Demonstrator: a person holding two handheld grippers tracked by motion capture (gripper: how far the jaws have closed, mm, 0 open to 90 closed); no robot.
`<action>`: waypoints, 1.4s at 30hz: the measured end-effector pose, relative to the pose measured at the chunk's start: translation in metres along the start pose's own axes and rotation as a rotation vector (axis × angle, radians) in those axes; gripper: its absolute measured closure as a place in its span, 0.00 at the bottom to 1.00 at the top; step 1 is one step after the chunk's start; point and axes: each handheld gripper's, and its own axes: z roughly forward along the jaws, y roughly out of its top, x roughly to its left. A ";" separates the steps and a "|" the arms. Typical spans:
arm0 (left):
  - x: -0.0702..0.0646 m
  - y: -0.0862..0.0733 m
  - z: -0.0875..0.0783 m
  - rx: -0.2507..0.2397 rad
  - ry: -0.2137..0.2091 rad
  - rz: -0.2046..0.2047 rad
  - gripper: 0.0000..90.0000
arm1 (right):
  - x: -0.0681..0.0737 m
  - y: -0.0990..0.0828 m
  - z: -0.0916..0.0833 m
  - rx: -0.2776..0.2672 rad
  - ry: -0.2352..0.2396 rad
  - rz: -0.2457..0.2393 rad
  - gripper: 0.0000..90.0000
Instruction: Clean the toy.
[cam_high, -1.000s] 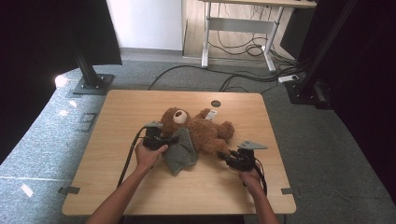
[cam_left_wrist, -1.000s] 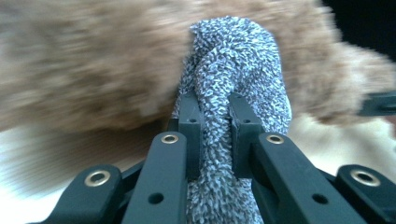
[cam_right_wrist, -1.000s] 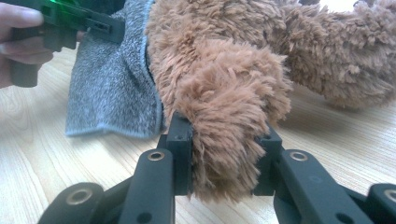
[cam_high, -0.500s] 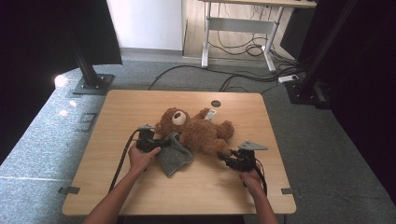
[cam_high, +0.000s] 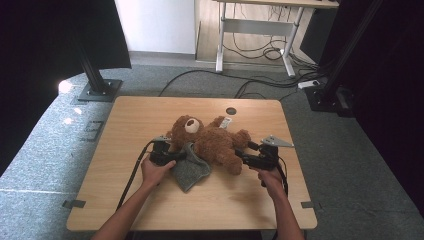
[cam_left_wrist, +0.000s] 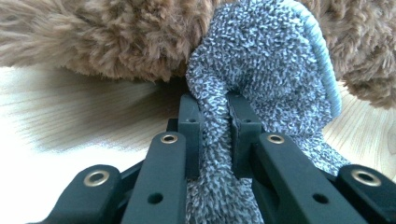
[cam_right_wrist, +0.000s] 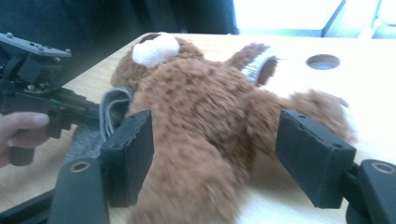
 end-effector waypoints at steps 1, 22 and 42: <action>0.000 0.000 0.000 0.001 -0.001 -0.001 0.86 | 0.002 0.003 0.006 0.021 0.006 -0.001 0.31; 0.000 -0.005 -0.006 0.000 -0.042 -0.029 0.86 | 0.022 -0.024 0.063 0.199 0.023 -0.052 0.74; -0.098 0.047 -0.024 -0.149 -0.369 0.155 0.86 | 0.042 -0.062 0.045 0.219 0.226 -0.196 0.83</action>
